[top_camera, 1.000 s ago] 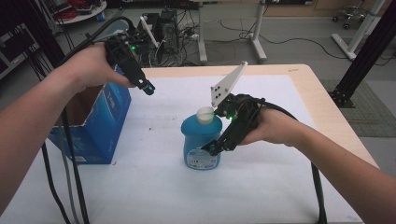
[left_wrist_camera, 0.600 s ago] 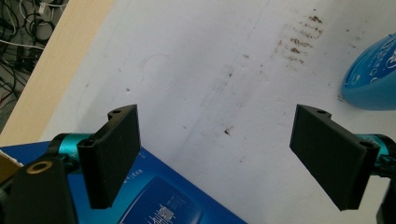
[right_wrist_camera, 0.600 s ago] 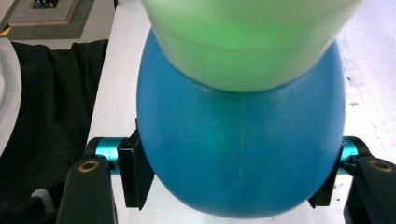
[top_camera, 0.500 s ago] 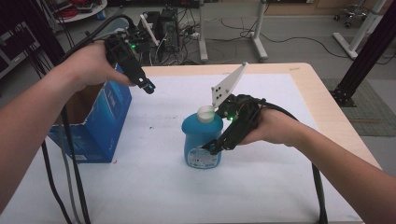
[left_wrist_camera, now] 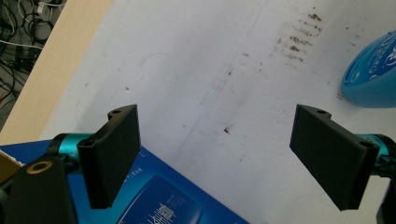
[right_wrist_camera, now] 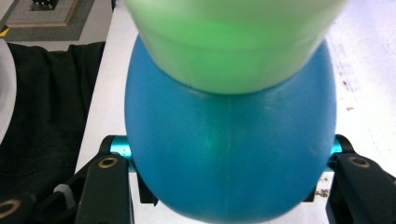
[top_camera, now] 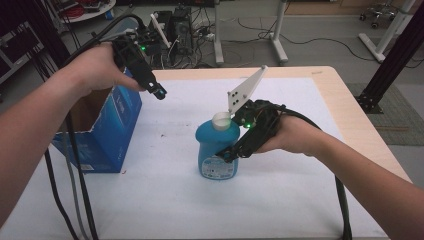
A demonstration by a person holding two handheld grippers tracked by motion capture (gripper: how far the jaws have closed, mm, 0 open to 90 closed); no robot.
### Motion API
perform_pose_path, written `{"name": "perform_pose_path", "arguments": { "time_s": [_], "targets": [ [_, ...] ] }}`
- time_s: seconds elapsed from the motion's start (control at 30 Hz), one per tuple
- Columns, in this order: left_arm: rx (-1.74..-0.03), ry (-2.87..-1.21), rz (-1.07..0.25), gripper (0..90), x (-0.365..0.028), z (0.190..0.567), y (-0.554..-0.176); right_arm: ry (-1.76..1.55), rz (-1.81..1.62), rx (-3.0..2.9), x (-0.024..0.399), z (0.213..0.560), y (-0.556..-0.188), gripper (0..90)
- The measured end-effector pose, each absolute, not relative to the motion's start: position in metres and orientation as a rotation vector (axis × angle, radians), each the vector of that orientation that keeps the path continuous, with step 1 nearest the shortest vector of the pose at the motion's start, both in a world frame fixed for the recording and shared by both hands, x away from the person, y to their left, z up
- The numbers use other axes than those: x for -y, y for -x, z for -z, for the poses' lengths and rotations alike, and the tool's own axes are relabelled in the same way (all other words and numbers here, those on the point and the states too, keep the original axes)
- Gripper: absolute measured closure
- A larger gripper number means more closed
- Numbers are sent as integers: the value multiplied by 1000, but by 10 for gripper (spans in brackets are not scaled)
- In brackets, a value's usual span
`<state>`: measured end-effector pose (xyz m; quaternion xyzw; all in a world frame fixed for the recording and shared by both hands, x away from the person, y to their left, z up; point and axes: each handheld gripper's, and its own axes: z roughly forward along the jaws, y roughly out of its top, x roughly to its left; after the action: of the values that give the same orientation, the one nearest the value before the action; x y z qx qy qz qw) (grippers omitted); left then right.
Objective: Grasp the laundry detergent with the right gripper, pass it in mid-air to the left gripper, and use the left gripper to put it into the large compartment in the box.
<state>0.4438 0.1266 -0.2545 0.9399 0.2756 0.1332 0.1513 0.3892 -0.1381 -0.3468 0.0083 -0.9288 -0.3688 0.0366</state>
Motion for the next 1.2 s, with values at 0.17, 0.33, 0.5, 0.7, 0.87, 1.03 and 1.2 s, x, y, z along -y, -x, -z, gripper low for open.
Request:
{"name": "perform_pose_path", "arguments": {
  "time_s": [0.17, 0.33, 0.5, 0.7, 0.87, 1.03, 1.2],
  "targets": [
    [-797, -2688, -385, 164, -126, 255, -443, -36, 1142, 2855, 139, 347, -389, 417],
    [-790, -2690, -383, 164, -126, 254, -442, -37, 1168, 2870, 141, 345, -389, 438],
    [-773, -2691, -375, 165, -125, 253, -441, -33, 1172, 2872, 142, 345, -390, 446],
    [-745, -2695, -363, 165, -125, 251, -438, -12, 1162, 2877, 143, 342, -392, 453],
    [-714, -2693, -357, 165, -125, 246, -435, -14, 1138, 2885, 142, 336, -394, 454],
    [-640, -2710, -321, 165, -121, 238, -429, -7, 1124, 2899, 142, 327, -398, 455],
    [-533, -2722, -272, 165, -114, 224, -422, -6, 1134, 2905, 140, 314, -405, 455]
  ]
}}
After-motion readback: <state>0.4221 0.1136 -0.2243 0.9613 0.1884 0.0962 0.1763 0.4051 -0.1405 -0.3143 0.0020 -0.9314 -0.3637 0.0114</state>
